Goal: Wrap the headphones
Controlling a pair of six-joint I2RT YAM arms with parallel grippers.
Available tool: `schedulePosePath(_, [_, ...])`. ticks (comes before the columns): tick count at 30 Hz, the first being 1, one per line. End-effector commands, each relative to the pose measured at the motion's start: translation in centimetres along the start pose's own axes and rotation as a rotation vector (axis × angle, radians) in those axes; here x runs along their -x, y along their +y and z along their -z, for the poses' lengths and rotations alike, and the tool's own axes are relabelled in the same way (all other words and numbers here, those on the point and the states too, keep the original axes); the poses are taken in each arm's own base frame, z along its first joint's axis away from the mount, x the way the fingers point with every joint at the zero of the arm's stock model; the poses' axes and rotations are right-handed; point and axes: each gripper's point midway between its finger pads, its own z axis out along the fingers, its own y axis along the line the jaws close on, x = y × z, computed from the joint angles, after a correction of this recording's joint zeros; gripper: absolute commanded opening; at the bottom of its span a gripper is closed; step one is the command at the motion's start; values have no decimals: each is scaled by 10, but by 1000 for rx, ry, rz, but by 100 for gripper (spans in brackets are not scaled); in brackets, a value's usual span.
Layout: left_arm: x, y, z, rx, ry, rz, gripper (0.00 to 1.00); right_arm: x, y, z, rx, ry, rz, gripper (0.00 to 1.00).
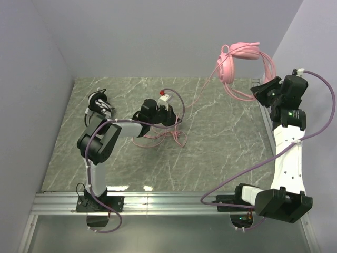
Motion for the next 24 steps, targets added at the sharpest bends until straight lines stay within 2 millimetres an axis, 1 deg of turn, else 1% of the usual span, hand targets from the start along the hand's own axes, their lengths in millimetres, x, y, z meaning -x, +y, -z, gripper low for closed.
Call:
schedulePosePath(1, [42,-3,12,97,-46,-32,1,30,28,23,108,-125,-18,0])
schedulePosePath(2, [65,15,15,231,-92,-38,0,31,25,25,97,-130,-30,0])
schedulePosePath(3, [71,26,22,312,-84,-33,0,31,19,24,74,-138,-40,0])
schedulePosePath(4, [70,41,39,438,-38,2,0,33,13,25,55,-150,-51,0])
schedulePosePath(5, [98,51,51,542,-75,17,0,34,10,28,45,-156,-64,0])
schedulePosePath(6, [122,77,80,721,-145,56,0,34,4,29,23,-162,-78,0])
schedulePosePath(7, [134,87,100,805,-155,87,0,36,1,32,14,-169,-86,0])
schedulePosePath(8, [149,92,125,886,-153,124,0,38,-4,35,0,-179,-103,0])
schedulePosePath(9, [176,109,168,999,-239,167,0,39,-8,37,-9,-186,-117,0])
schedulePosePath(10, [203,110,196,1045,-311,191,0,40,-9,41,-12,-196,-138,0])
schedulePosePath(11, [207,117,229,1128,-331,246,0,43,-19,44,-44,-207,-163,0])
schedulePosePath(12, [231,128,293,1202,-495,384,0,45,-24,47,-65,-216,-183,0])
schedulePosePath(13, [237,129,322,1179,-560,473,0,45,-30,50,-90,-221,-215,0])
schedulePosePath(14, [236,130,345,1132,-608,550,0,46,-34,53,-101,-229,-232,0])
schedulePosePath(15, [252,145,407,1121,-792,616,0,47,-42,54,-120,-237,-254,0])
schedulePosePath(16, [249,122,417,1031,-821,628,0,48,-45,55,-125,-241,-278,0])
schedulePosePath(17, [251,117,441,1057,-879,625,0,47,-50,57,-140,-241,-297,0])
schedulePosePath(18, [249,96,454,1095,-890,602,0,48,-59,57,-163,-248,-317,0])
schedulePosePath(19, [244,90,470,1169,-917,599,0,47,-61,58,-166,-248,-339,0])
schedulePosePath(20, [244,78,477,1185,-934,577,0,48,-59,59,-147,-252,-342,0])
schedulePosePath(21, [247,53,490,1190,-969,519,0,46,-61,58,-144,-249,-349,0])
schedulePosePath(24, [255,13,509,1198,-1028,413,0,47,-56,61,-128,-249,-343,0])
